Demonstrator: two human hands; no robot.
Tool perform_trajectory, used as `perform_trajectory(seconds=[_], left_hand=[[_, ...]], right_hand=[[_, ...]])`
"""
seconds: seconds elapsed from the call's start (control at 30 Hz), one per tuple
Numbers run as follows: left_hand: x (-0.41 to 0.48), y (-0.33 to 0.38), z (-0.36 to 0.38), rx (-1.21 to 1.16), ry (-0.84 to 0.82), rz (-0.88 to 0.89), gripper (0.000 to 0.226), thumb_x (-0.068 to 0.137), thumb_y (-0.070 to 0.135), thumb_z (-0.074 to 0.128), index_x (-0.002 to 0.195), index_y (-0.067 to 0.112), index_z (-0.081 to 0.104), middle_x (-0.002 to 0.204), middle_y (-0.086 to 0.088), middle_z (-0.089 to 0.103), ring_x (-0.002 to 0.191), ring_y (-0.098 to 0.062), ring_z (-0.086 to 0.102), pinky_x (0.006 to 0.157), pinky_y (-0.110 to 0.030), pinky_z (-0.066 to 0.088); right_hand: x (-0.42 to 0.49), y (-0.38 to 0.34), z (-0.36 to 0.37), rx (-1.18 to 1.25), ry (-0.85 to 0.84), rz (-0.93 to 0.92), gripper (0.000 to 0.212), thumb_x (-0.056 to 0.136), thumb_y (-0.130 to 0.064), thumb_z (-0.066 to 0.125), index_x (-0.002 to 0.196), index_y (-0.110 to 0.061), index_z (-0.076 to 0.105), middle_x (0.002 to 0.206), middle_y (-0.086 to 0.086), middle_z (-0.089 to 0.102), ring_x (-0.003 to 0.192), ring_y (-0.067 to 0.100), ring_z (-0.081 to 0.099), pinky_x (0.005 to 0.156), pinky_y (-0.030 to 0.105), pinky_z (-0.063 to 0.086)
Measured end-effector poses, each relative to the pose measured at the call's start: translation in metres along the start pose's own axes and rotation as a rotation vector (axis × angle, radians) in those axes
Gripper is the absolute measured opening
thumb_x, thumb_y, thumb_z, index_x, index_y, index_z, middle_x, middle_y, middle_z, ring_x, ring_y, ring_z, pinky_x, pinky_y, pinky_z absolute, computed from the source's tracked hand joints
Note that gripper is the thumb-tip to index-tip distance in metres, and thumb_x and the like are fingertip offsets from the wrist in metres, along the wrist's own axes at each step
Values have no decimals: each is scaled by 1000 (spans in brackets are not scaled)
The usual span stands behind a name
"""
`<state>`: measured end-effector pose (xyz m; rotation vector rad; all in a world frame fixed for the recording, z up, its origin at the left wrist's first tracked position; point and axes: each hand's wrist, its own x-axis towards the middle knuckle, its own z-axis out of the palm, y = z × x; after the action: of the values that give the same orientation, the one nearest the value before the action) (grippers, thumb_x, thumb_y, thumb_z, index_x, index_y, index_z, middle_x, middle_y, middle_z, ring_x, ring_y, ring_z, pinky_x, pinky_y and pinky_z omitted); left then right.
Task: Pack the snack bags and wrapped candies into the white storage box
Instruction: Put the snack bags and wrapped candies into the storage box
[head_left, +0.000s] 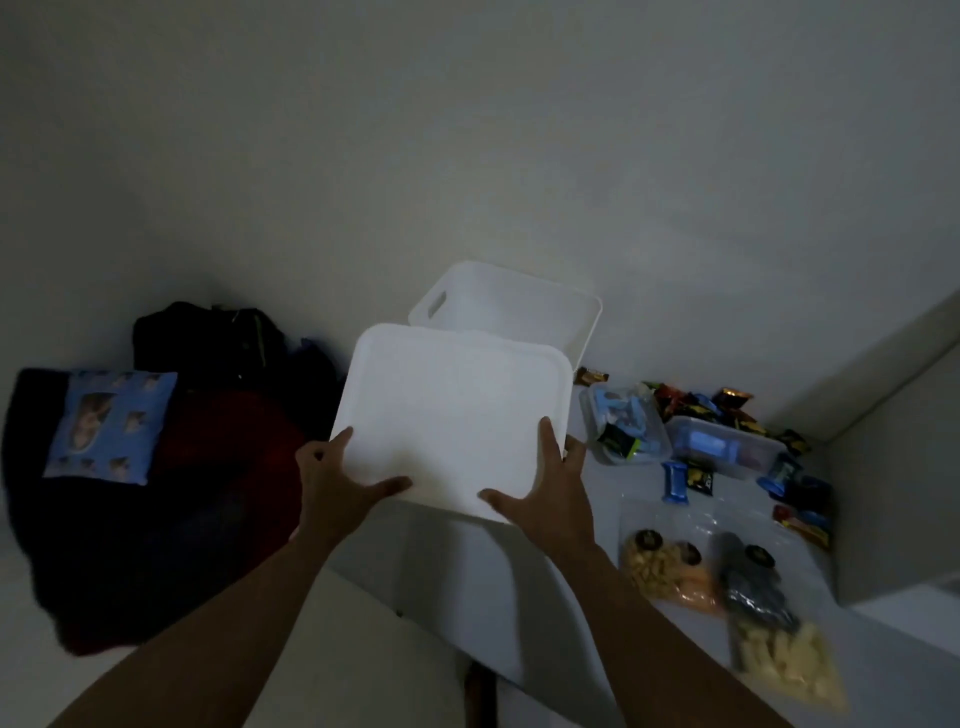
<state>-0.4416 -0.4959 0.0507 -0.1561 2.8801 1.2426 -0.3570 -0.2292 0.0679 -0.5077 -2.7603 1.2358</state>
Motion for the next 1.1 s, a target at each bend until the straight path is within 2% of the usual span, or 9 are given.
perform_trajectory(seconds=[0.1, 0.23, 0.37, 0.5, 0.57, 0.7, 0.83, 0.93, 1.1], left_hand=[[-32, -20, 10, 82, -34, -34, 117, 45, 57, 92, 144, 19, 43, 135, -10, 28, 122, -33, 39, 104, -44, 43], [-60, -38, 32, 207, -144, -67, 115, 50, 56, 91, 145, 18, 39, 142, -12, 21, 130, -37, 31, 104, -49, 40], [-66, -48, 47, 248, -202, -91, 113, 53, 52, 91, 146, 19, 37, 145, -12, 16, 130, -38, 29, 103, -50, 42], [-48, -56, 56, 306, -262, -104, 110, 56, 51, 90, 146, 20, 36, 145, -12, 15, 130, -40, 31, 104, -52, 42], [-36, -60, 59, 340, -295, -114, 107, 57, 51, 89, 145, 20, 37, 146, -12, 15, 129, -41, 32, 104, -53, 42], [-13, -64, 68, 367, -366, -118, 99, 63, 46, 88, 145, 17, 40, 148, -12, 17, 129, -42, 35, 106, -52, 40], [-2, -67, 77, 409, -439, -126, 84, 74, 42, 82, 144, 19, 43, 154, -12, 16, 136, -41, 28, 109, -50, 36], [-2, -69, 82, 565, -465, -49, 76, 80, 50, 72, 145, 25, 41, 156, -11, 18, 142, -37, 17, 113, -51, 27], [-1, -60, 83, 774, -512, 7, 73, 84, 57, 60, 145, 26, 35, 154, -10, 24, 139, -37, 22, 111, -51, 26]], right_hand=[[-38, 35, 26, -5, -73, 120, 126, 62, -66, 80, 156, -32, 5, 156, 3, 11, 140, 26, 35, 99, 44, 50], [-72, 66, 55, -7, -171, 350, 124, 66, -61, 81, 156, -32, 1, 163, 10, 3, 149, 31, 14, 115, 52, 31], [-84, 79, 69, -1, -174, 441, 125, 65, -57, 84, 156, -30, 3, 160, 10, 6, 147, 33, 19, 112, 52, 35], [-78, 80, 79, -68, -184, 466, 115, 66, -56, 82, 154, -24, 16, 151, 6, 11, 132, 34, 43, 101, 45, 48], [-73, 80, 82, -76, -196, 466, 109, 66, -55, 82, 150, -22, 22, 144, 7, 20, 127, 32, 46, 99, 43, 49], [-61, 83, 92, -107, -204, 473, 105, 67, -60, 79, 149, -22, 26, 143, 7, 27, 135, 30, 33, 106, 46, 43], [-54, 83, 97, -233, -210, 443, 95, 68, -65, 72, 144, -28, 30, 150, 7, 22, 133, 33, 28, 103, 50, 43], [-55, 85, 98, -354, -256, 367, 78, 76, -58, 68, 139, -28, 34, 157, 7, 7, 131, 33, 28, 100, 46, 45], [-53, 88, 95, -358, -288, 337, 70, 77, -53, 66, 135, -28, 36, 153, 1, 11, 129, 28, 27, 97, 47, 48]])
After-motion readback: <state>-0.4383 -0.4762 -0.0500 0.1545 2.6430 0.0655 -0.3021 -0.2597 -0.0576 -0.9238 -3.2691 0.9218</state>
